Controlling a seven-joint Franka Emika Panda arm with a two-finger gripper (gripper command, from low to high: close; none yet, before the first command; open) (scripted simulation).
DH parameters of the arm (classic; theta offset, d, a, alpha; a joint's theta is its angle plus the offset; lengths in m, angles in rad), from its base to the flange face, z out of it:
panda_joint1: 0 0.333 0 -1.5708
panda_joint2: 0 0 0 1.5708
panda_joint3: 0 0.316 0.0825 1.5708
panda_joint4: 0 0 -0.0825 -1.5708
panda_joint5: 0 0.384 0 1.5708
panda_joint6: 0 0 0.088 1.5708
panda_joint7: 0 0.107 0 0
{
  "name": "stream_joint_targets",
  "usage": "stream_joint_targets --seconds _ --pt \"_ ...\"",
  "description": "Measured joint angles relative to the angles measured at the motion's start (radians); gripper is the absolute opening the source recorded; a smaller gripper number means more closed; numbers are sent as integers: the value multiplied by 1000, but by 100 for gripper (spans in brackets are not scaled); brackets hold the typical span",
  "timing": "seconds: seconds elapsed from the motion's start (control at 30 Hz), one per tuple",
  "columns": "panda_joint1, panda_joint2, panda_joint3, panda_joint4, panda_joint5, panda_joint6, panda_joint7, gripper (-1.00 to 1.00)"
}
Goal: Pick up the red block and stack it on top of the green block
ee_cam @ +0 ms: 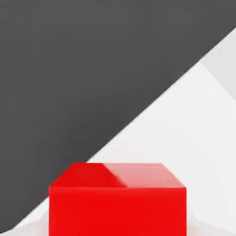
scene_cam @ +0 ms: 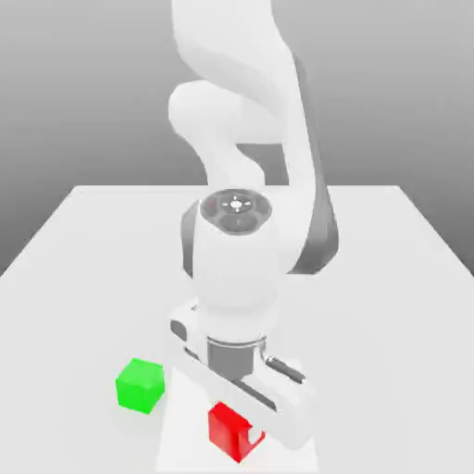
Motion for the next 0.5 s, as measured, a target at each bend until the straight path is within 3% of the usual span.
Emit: stream_joint_targets --seconds 0.37,0.5 --pt "-208 -271 -116 -218 85 -52 -354 -100" --pt "-231 -210 -121 -241 83 35 -391 -100"
